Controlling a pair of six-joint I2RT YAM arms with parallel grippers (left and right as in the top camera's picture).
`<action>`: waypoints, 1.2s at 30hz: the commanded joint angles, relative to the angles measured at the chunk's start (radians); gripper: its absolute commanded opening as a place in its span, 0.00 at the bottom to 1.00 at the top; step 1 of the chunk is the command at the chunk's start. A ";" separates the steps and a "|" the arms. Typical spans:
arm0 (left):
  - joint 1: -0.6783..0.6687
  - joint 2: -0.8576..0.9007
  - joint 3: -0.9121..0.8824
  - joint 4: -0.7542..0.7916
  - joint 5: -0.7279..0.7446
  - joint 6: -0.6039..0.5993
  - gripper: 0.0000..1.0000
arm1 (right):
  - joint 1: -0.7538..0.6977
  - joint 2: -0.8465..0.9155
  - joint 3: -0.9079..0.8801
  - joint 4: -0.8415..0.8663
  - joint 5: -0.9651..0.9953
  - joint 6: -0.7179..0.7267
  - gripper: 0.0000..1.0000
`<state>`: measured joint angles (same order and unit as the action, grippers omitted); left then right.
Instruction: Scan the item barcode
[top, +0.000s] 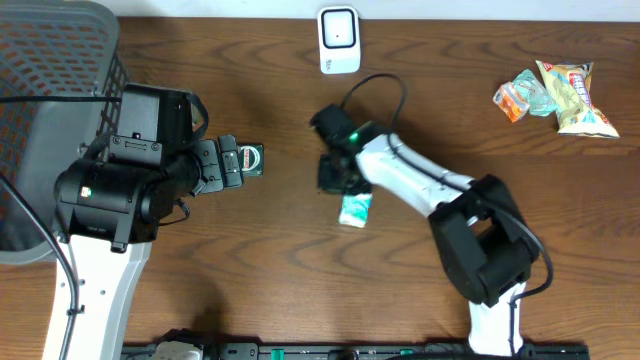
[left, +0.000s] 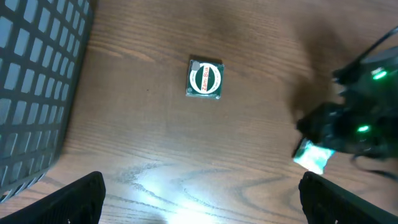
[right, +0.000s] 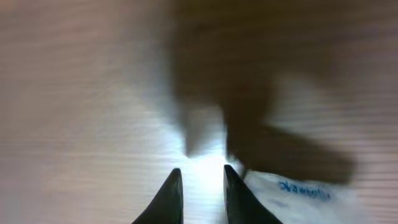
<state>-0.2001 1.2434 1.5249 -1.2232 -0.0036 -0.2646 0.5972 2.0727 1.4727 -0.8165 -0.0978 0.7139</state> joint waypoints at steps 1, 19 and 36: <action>-0.002 -0.002 0.011 0.000 -0.009 0.002 0.98 | -0.070 -0.016 0.072 -0.073 -0.013 -0.137 0.16; -0.002 -0.002 0.011 0.000 -0.009 0.002 0.98 | -0.145 -0.180 0.135 -0.470 -0.050 -0.237 0.18; -0.002 -0.002 0.011 0.000 -0.009 0.002 0.97 | -0.119 -0.180 -0.237 -0.145 -0.130 -0.130 0.20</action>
<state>-0.2001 1.2434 1.5249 -1.2228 -0.0036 -0.2646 0.4744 1.8973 1.2743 -0.9936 -0.2100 0.5259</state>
